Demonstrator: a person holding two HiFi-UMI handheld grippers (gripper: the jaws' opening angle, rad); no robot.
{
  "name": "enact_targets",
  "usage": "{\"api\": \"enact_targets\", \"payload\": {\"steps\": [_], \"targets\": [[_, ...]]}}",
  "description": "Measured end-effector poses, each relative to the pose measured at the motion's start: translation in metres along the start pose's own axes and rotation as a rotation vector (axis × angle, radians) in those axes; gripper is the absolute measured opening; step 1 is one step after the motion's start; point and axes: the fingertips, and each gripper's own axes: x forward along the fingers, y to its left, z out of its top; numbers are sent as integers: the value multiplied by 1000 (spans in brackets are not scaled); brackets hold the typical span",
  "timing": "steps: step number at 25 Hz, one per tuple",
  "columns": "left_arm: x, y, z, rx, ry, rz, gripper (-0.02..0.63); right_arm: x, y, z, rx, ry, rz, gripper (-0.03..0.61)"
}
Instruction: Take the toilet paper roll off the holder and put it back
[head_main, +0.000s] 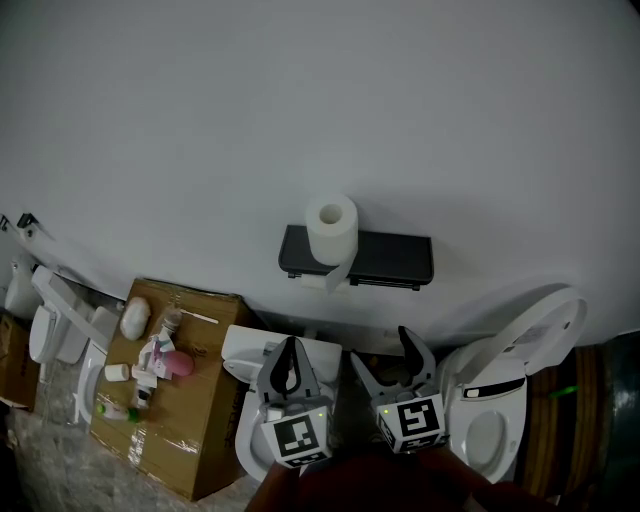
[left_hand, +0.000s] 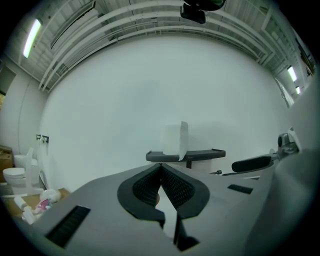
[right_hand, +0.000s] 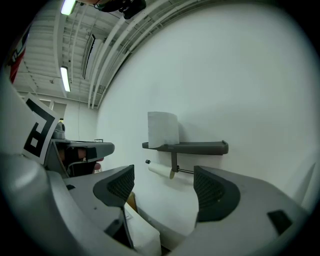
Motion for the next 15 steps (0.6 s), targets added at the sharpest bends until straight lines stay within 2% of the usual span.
{"api": "enact_targets", "payload": {"steps": [4,10,11,12,14,15], "targets": [[-2,-3,6,-26,-13,1,14,-3,-3,3,4,-13,-5,354],[-3,-7,4,-19,-10,-2,14,-5,1,9,28,-29,30,347],[-3,-8,5,-23,-11,-3,14,-6,1,10,27,-33,26,328],[-4,-8,4,-17,-10,-3,14,-7,-1,12,27,-39,17,283],[-4,-9,0,4,-6,-3,14,-10,-7,14,37,-50,-8,133],[-4,-10,0,0,-6,-4,14,-11,-10,14,46,-51,-17,78]]}}
